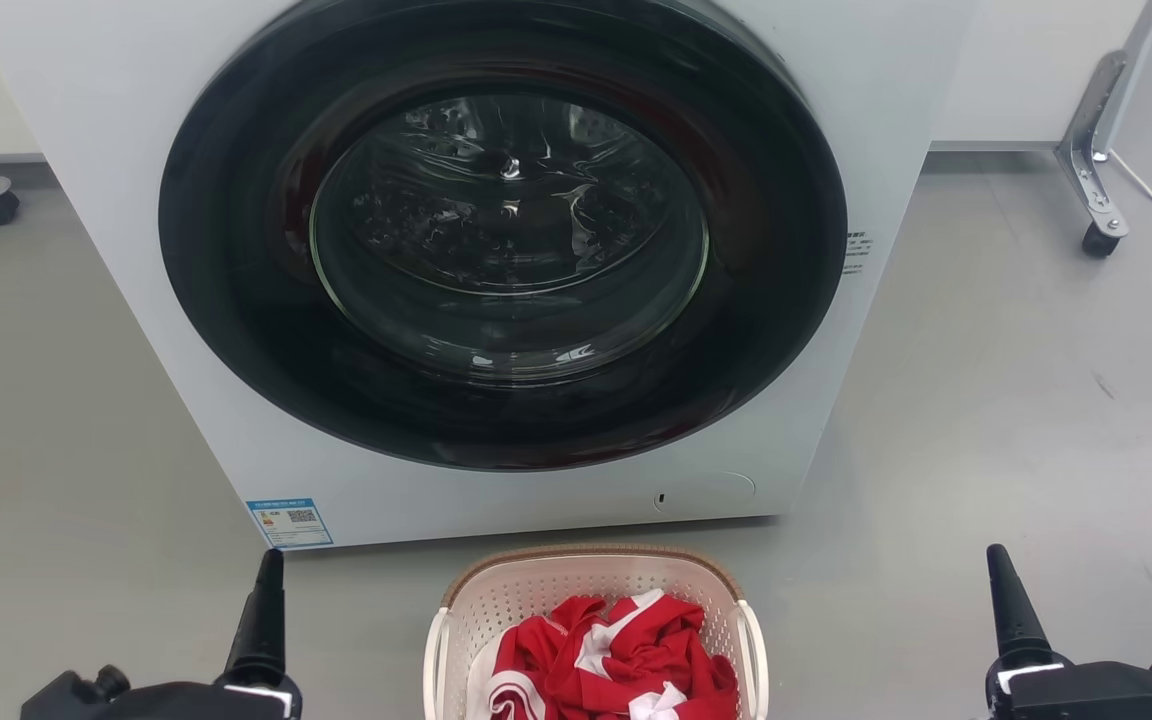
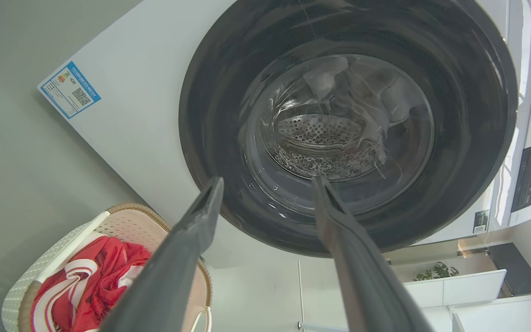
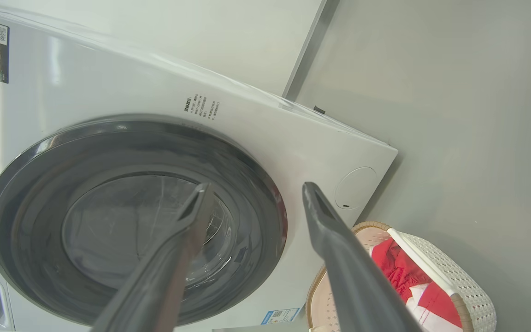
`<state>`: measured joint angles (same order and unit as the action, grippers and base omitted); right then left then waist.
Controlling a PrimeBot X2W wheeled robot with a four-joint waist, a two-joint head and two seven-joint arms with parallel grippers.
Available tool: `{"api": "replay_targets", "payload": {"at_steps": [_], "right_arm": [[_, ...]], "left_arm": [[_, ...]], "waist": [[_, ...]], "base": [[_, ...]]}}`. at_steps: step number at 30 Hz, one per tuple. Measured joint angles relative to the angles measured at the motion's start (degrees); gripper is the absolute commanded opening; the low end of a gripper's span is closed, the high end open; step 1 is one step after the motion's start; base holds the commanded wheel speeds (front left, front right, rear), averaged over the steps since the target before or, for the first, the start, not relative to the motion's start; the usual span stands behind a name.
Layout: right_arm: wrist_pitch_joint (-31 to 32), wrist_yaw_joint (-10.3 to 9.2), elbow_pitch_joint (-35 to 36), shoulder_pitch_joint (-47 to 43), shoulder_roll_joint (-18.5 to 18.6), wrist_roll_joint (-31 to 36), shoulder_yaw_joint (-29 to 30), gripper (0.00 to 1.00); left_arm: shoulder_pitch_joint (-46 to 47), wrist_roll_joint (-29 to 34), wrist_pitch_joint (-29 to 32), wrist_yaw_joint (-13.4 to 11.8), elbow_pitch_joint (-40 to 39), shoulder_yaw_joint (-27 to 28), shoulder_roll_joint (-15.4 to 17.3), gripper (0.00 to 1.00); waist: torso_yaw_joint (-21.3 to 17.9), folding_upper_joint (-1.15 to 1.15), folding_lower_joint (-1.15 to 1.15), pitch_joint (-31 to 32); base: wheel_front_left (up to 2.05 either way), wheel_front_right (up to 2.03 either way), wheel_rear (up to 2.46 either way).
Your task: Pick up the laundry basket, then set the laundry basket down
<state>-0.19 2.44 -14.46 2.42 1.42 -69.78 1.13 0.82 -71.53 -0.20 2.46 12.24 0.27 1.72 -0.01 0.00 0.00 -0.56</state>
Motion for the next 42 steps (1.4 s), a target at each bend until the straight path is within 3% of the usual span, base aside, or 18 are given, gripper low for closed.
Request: {"api": "replay_targets", "payload": {"at_steps": [19, 42], "right_arm": [[-4.04, -2.93, 3.53, -0.16, 1.8, 20.86, -5.31, 1.0], [-8.91, -6.02, 8.1, -0.76, 2.21, 40.86, -8.82, 1.0]], "left_arm": [[-0.21, 25.27, -4.12, -2.94, -3.54, -5.6, 2.63, 1.0], [-1.32, 47.85, -8.83, -6.05, -7.66, -8.2, 2.8, 1.0]], "waist": [[0.01, 0.0, 0.0, -0.76], [0.18, 0.0, 0.0, -1.38]], "base": [[0.0, 0.0, 0.0], [0.0, 0.0, 0.0]]}}
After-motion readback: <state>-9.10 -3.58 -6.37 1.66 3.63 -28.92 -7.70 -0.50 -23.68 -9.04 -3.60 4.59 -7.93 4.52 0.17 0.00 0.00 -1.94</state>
